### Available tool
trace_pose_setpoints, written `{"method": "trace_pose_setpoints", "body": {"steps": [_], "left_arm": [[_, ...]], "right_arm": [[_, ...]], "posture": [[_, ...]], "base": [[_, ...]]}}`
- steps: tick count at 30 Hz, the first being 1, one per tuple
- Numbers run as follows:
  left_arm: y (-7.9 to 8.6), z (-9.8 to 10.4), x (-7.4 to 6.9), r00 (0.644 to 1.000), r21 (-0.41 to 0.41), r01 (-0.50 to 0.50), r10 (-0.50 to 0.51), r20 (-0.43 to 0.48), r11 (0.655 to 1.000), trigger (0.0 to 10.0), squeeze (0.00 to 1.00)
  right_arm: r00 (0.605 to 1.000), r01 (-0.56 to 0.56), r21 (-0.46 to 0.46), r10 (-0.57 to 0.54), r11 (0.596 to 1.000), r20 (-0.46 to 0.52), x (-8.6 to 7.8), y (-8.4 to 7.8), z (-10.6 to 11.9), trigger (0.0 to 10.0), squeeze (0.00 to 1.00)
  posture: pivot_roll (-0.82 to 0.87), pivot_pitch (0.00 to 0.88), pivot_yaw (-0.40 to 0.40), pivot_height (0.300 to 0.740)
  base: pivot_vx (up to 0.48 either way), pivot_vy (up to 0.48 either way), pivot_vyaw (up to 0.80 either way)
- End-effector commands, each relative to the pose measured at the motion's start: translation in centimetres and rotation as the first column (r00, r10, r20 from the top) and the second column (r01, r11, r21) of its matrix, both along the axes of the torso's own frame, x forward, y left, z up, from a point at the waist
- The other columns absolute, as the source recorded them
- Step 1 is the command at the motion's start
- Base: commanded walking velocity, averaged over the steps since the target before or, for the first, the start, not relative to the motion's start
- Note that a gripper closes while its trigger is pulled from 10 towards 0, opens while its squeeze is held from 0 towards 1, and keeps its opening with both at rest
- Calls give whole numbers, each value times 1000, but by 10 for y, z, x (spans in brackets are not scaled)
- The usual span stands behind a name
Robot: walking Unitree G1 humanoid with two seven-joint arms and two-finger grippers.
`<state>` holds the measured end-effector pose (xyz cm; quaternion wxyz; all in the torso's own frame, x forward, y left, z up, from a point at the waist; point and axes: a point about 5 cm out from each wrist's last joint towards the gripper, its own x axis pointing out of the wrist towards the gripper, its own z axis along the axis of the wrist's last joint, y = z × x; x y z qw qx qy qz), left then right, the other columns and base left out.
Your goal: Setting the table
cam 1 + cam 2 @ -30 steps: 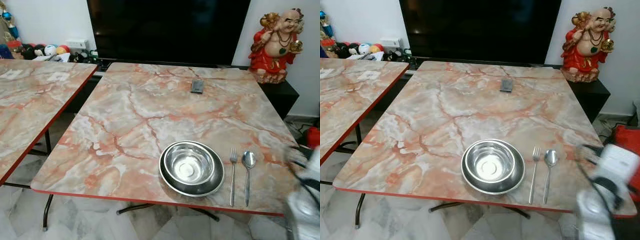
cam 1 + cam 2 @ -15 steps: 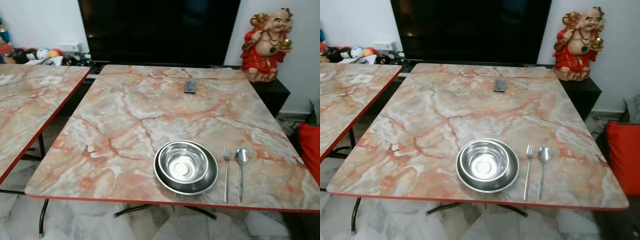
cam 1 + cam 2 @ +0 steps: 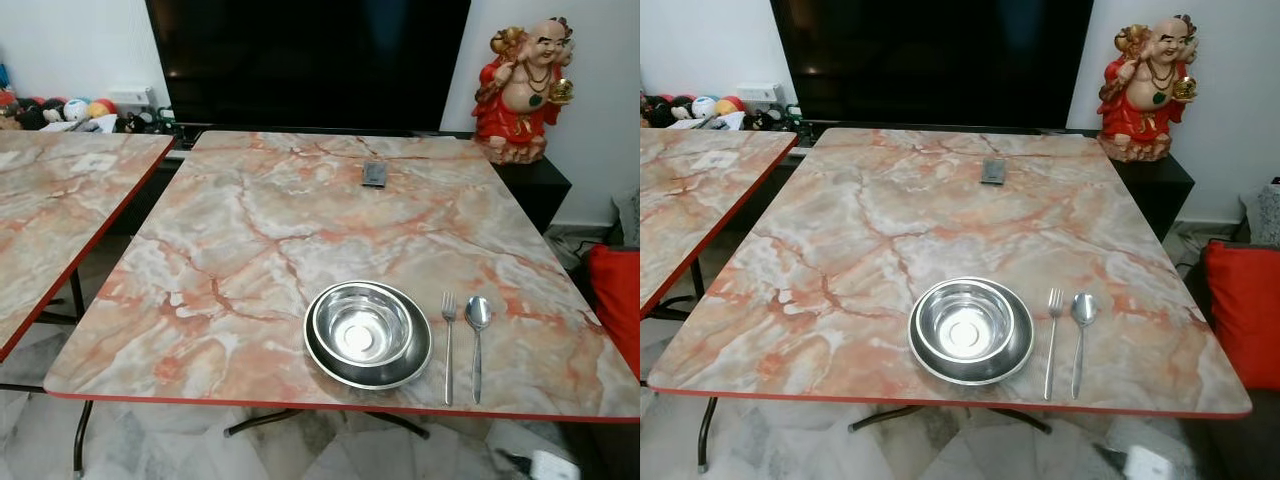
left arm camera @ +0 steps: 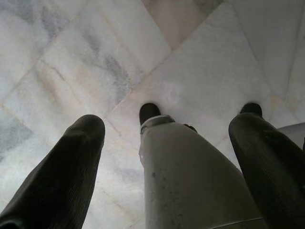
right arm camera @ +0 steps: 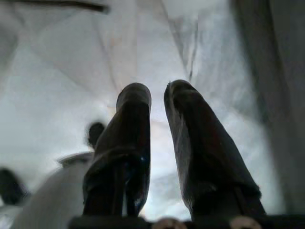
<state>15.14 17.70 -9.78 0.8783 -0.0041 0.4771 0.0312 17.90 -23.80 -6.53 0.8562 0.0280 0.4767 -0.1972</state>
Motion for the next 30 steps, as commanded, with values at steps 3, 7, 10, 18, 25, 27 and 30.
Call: {"method": "trace_pose_setpoints", "body": {"steps": [3, 7, 10, 18, 25, 27, 30], "left_arm": [[0, -3, -7, 999, 6, -4, 4, -34, 1000, 10000, 0], [1, -3, -6, 1000, 9, -15, 15, -24, 1000, 10000, 0], [2, -3, -7, 1000, 16, -12, 13, -24, 1000, 10000, 0], [4, -3, -7, 1000, 23, 2, -1, -29, 1000, 10000, 0], [3, -3, -8, 1000, 23, 3, -3, -30, 1000, 10000, 0], [3, -3, -8, 1000, 23, 4, -3, -30, 1000, 10000, 0], [3, -3, -8, 1000, 21, 2, -1, -31, 1000, 10000, 0]], "right_arm": [[978, -205, 2, 205, 979, -21, 1, 13, -10, 10000, 0], [953, -298, 27, 299, 954, -46, -4, 23, -17, 10000, 0], [910, -402, 112, 410, 909, -58, -12, 39, -24, 10000, 0], [965, -256, 147, 263, 955, -26, -18, 42, -28, 10000, 0], [969, -225, 133, 236, 965, -72, -30, 33, -32, 10000, 1000], [970, -223, 134, 234, 965, -70, -30, 33, -32, 10000, 1000], [969, -232, 132, 241, 964, -62, -27, 34, -31, 10000, 1000]], "posture": [[-18, 0, -32, 740], [7, 0, -35, 740], [27, 0, -25, 740], [6, 0, -2, 740], [9, 0, -6, 740], [9, 0, -6, 740], [13, 0, -11, 740]], "base": [[0, 0, 0], [0, 0, 0], [0, 0, 0], [0, 0, 0], [0, 0, 0], [0, 0, 0], [0, 0, 0]]}}
